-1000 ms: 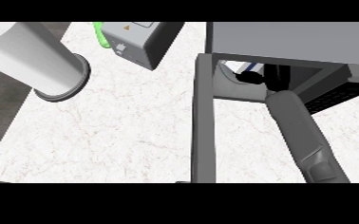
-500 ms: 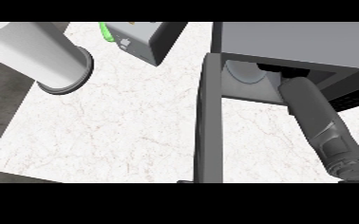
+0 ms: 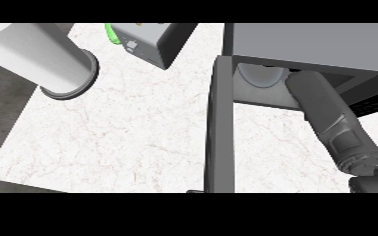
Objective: Pick up the milk, place it into the microwave and close the microwave
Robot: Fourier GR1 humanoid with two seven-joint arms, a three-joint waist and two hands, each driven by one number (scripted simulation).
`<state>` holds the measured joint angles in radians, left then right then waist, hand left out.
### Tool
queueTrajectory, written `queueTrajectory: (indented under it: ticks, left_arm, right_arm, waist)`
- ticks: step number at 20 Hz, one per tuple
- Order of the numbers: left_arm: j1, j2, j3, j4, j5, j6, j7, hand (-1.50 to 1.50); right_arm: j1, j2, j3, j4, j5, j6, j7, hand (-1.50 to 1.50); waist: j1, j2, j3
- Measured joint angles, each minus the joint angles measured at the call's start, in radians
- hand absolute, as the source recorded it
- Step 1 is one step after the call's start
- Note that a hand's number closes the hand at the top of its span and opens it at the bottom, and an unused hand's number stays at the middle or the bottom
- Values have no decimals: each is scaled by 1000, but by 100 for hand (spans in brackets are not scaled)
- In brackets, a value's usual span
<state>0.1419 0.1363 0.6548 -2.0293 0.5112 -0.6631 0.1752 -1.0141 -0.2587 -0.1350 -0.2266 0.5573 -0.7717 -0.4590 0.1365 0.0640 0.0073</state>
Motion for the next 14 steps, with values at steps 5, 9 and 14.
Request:
queueTrajectory:
  ticks: [5, 9, 14]
  left_arm:
    - [-1, -1, -28, 16, -4, -36, -9, -150]
    - [-10, -3, -57, 26, -1, -59, -10, -150]
    - [-8, -12, -94, 36, 3, -97, -17, -150]
  right_arm:
    - [-22, 21, -32, 23, -37, 81, -59, -150]
    - [-31, 39, -74, 31, -85, 154, -110, -150]
    - [-14, 59, -143, 31, -164, 266, -202, -150]
  waist:
    - [-6, -3, 1]
    - [-18, -6, 1]
    - [-40, -16, -1]
